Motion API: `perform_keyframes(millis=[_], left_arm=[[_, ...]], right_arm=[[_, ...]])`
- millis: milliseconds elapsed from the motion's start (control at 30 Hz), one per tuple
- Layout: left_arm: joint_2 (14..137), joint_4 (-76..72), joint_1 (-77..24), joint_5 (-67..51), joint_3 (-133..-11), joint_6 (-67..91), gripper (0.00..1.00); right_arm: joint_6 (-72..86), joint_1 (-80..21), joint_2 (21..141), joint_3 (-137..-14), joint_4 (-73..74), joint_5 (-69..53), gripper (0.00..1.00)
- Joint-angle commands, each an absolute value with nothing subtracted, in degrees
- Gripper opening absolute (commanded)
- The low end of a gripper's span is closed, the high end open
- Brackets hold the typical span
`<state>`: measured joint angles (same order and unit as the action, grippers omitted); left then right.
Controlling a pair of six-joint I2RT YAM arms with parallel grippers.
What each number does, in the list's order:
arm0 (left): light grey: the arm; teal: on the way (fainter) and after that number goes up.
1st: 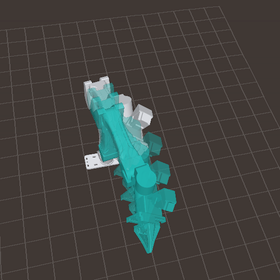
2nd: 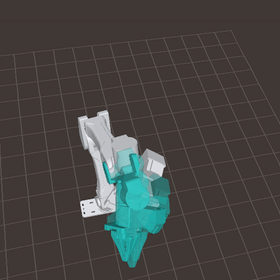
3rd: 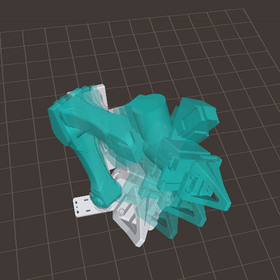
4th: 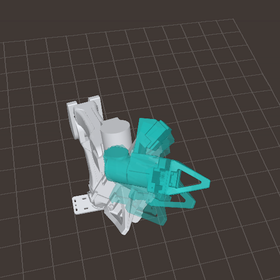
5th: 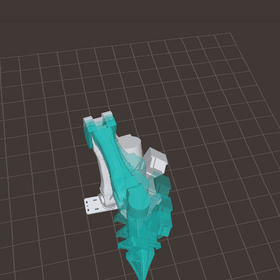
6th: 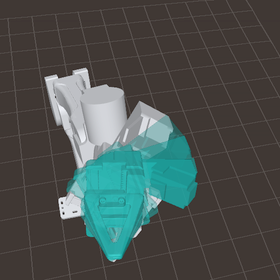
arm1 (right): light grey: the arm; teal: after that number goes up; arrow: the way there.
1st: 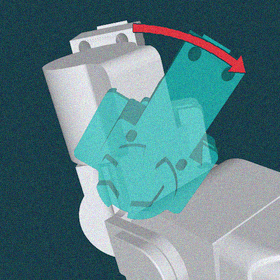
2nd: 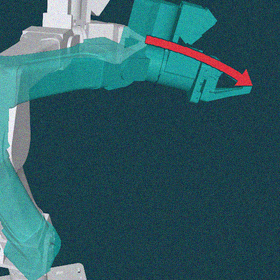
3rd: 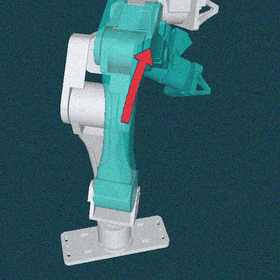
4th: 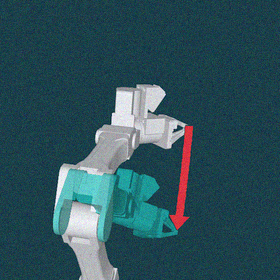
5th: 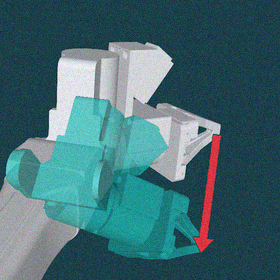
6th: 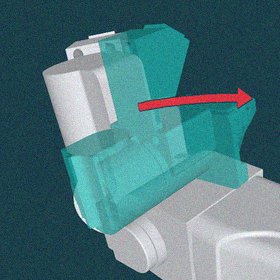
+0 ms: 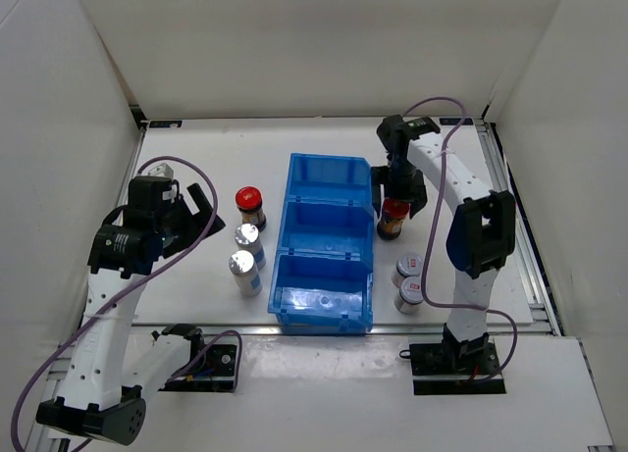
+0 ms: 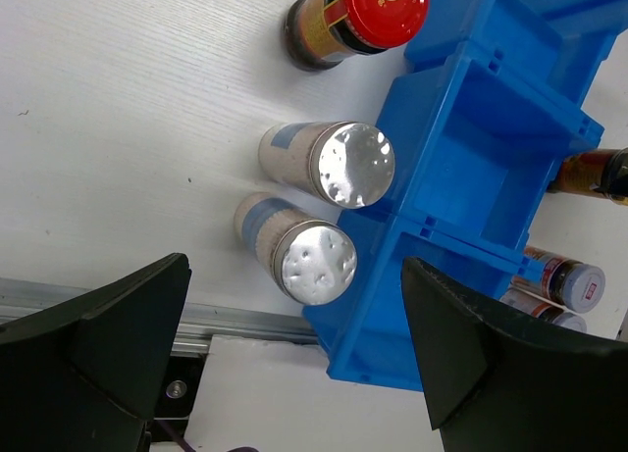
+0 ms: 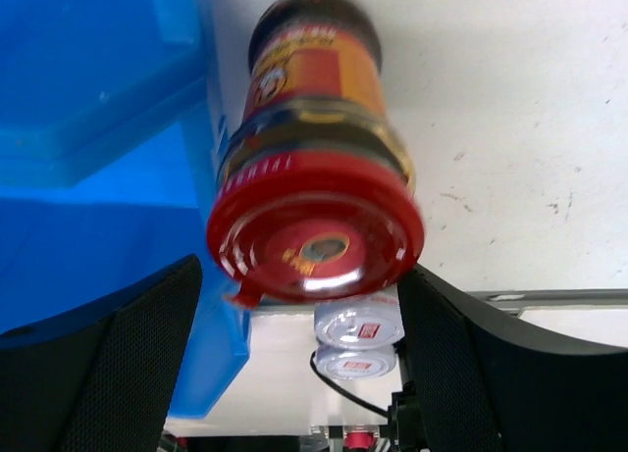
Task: Organize the condiment bottles
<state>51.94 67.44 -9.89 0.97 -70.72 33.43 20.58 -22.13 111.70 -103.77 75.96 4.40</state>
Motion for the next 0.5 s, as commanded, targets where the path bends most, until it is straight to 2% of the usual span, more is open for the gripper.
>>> perform_keyframes(millis=[0, 267, 333, 367, 467], left_arm=[[51.50, 66.71, -10.02, 0.00, -70.66, 32.61, 0.99], [50.98, 67.24, -10.02, 0.53, -70.66, 32.61, 0.99], [50.45, 67.24, -10.02, 1.05, -70.66, 33.13, 0.99], [50.45, 67.24, -10.02, 1.05, -70.66, 33.13, 0.99], [50.45, 67.85, -10.02, 1.05, -70.14, 33.66, 0.99]], right_arm=[[21.01, -21.19, 113.73, -106.95, 74.79, 7.29, 0.84], [20.31, -20.13, 118.65, -111.53, 76.03, 11.95, 0.84], [20.30, -20.13, 120.31, -112.67, 76.03, 11.95, 0.81], [19.78, -20.13, 120.32, -113.55, 76.03, 11.95, 0.70], [19.78, -19.60, 121.11, -113.55, 76.03, 11.25, 0.55]])
